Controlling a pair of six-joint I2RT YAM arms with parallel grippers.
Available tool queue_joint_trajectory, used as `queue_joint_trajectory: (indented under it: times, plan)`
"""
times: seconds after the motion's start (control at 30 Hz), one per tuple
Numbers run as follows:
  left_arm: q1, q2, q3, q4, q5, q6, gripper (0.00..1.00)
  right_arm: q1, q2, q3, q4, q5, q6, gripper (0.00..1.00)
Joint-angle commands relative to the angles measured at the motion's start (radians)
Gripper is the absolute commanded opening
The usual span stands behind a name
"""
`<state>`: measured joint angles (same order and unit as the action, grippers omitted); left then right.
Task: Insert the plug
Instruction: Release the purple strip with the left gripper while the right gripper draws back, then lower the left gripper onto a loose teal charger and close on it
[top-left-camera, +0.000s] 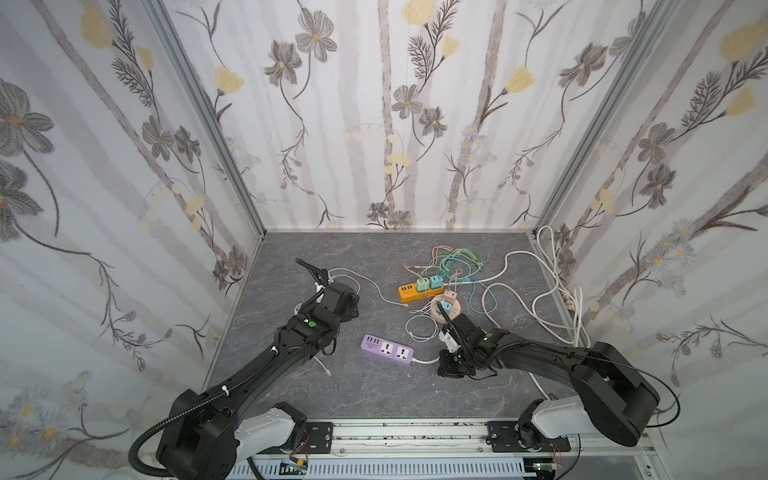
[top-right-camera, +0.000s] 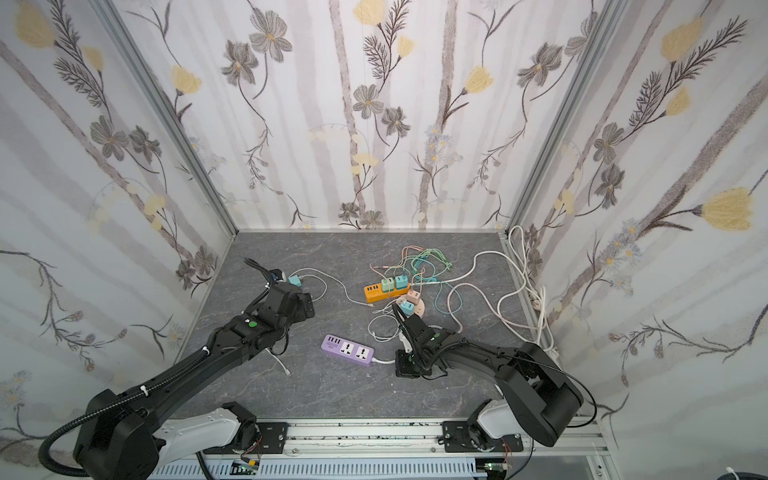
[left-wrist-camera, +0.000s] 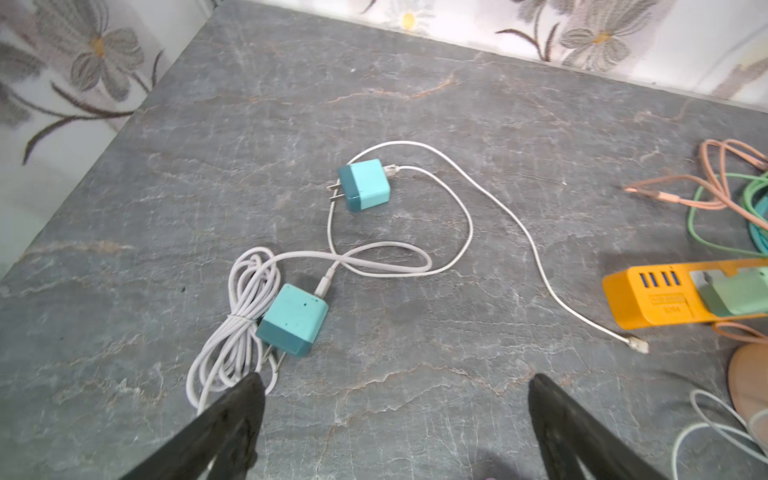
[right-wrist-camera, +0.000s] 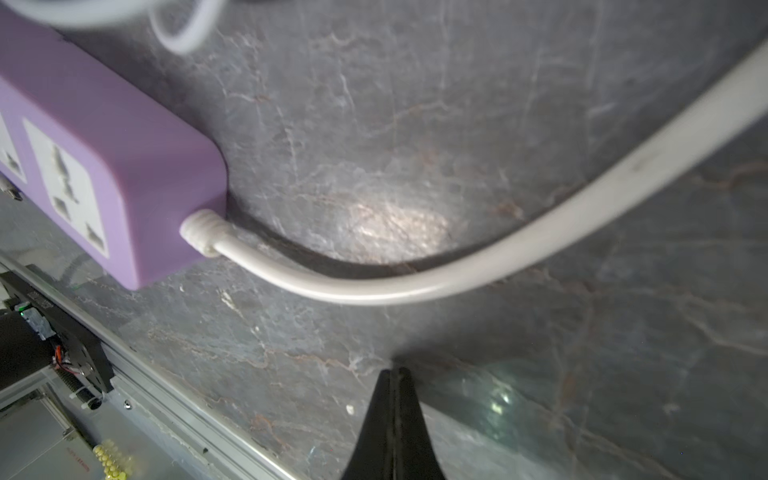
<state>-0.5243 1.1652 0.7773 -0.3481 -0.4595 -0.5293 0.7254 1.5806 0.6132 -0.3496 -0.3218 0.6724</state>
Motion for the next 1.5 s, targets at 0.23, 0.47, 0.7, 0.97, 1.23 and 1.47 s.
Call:
queue_joint_trajectory:
  times: [0.23, 0.47, 0.7, 0.97, 1.23, 1.47]
  plan:
    - [0.141, -0.003, -0.025, -0.060, 0.101, -0.177, 1.00, -0.020, 0.114, 0.092, -0.053, 0.190, -0.046, 0.00]
    - [0.187, 0.040, 0.005, -0.131, 0.143, -0.129, 1.00, -0.052, 0.111, 0.121, -0.047, 0.179, -0.096, 0.00]
    - [0.190, 0.149, 0.079, -0.243, 0.125, -0.041, 1.00, -0.052, 0.045, 0.124, -0.001, 0.111, -0.121, 0.17]
    - [0.258, 0.240, 0.162, -0.318, 0.227, 0.077, 0.99, -0.049, -0.175, 0.049, 0.038, 0.068, -0.122, 0.56]
    - [0.306, 0.458, 0.316, -0.455, 0.312, 0.268, 0.94, -0.057, -0.414, -0.054, 0.163, 0.222, -0.022, 0.99]
    - [0.322, 0.600, 0.390, -0.449, 0.217, 0.313, 0.77, -0.082, -0.573, -0.147, 0.198, 0.331, 0.026, 0.99]
